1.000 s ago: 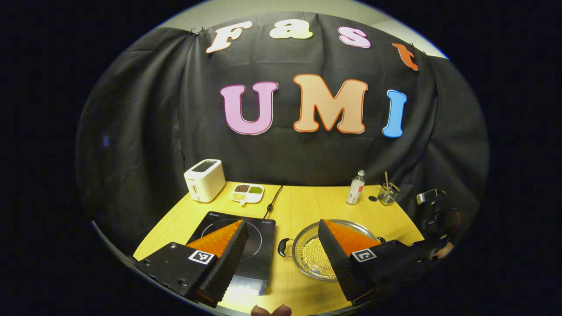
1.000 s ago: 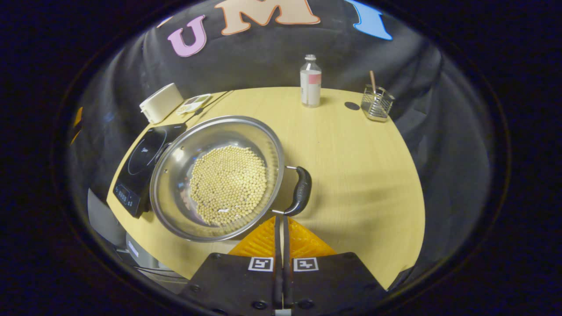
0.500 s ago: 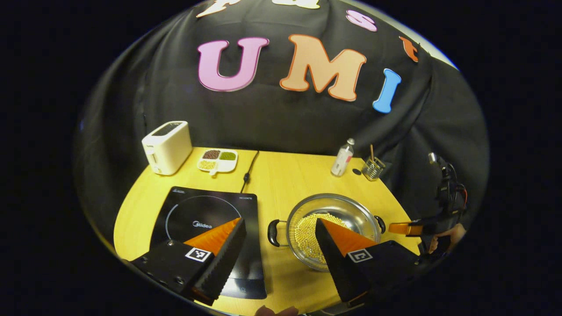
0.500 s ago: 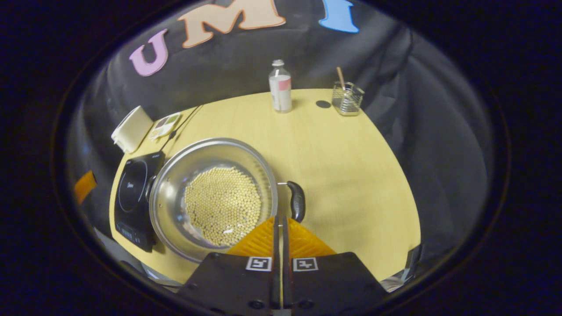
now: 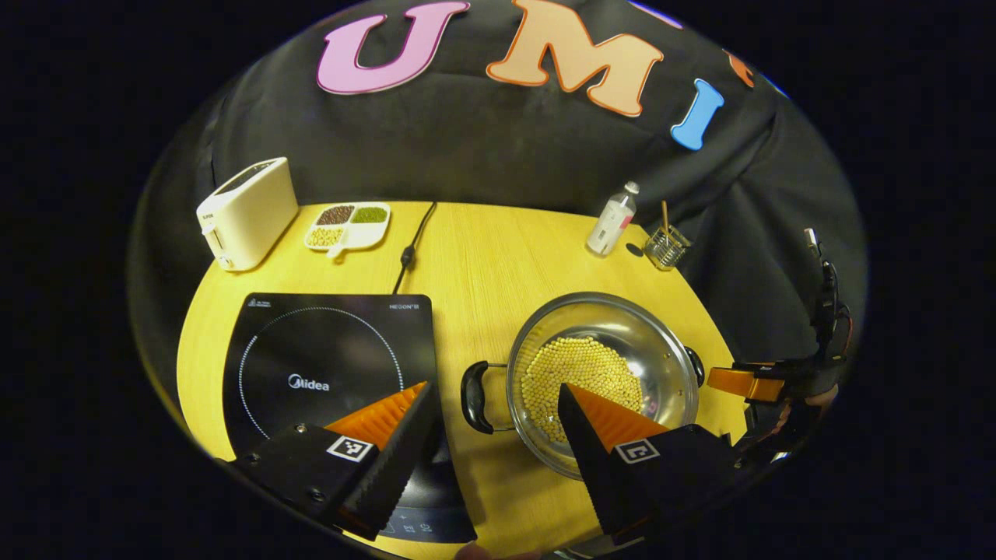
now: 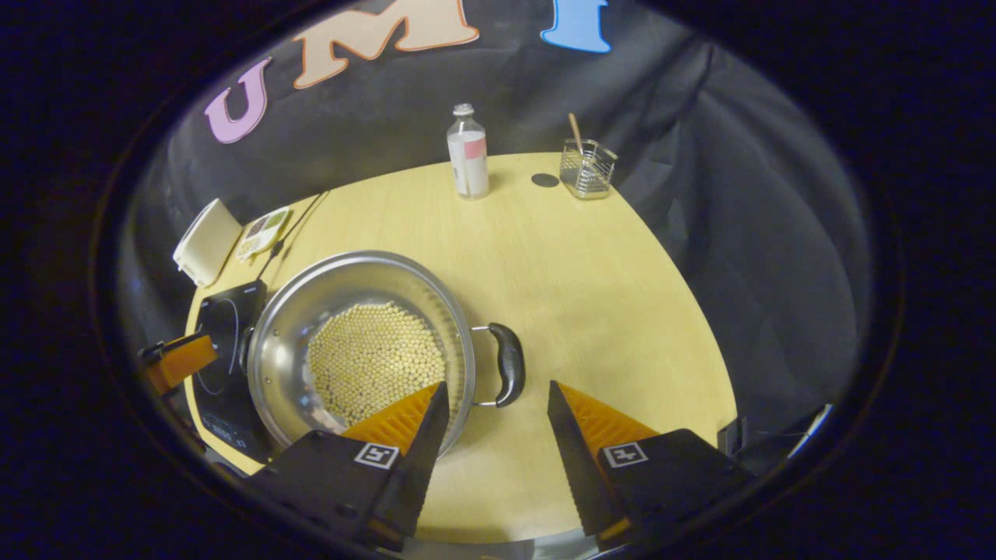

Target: First push the handle of the pot to place it horizontally, then grasp the pot with both hands and set it on the induction cooktop.

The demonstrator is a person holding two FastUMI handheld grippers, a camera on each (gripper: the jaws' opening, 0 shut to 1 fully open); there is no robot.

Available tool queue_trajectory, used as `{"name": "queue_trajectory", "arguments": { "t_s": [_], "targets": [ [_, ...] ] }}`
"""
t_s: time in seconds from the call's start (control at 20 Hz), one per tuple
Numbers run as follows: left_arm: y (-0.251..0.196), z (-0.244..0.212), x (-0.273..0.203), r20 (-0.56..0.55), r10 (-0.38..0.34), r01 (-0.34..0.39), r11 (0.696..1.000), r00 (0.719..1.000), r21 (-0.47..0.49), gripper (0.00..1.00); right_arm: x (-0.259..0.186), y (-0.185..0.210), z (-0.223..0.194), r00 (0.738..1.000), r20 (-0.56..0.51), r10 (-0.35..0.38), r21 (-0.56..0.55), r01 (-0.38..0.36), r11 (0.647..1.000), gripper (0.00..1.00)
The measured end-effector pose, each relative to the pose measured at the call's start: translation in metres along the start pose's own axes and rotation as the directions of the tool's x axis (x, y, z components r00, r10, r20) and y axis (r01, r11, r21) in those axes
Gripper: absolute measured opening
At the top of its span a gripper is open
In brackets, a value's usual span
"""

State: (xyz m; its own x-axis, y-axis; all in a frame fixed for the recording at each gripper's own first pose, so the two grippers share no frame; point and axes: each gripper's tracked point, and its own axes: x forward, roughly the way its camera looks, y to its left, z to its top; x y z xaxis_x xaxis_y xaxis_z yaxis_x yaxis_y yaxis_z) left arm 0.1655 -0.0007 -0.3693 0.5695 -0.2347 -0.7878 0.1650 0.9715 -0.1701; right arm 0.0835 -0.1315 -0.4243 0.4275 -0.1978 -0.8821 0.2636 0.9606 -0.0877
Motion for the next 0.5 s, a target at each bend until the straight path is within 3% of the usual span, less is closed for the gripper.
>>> {"name": "queue_trajectory", "arguments": {
  "t_s": [0.25,0.5],
  "targets": [
    [-0.005,-0.016,0.022,-0.075,0.027,-0.026,1.000,0.997,0.017,0.96,0.028,0.008,0.000,0.998,-0.054,0.035,-0.017,-0.036,0.999,0.82],
    [-0.002,-0.023,0.042,-0.124,0.068,-0.063,0.997,0.990,0.043,0.96,0.049,0.009,-0.005,0.995,-0.096,0.039,-0.053,-0.044,0.998,0.77]
  ]
}}
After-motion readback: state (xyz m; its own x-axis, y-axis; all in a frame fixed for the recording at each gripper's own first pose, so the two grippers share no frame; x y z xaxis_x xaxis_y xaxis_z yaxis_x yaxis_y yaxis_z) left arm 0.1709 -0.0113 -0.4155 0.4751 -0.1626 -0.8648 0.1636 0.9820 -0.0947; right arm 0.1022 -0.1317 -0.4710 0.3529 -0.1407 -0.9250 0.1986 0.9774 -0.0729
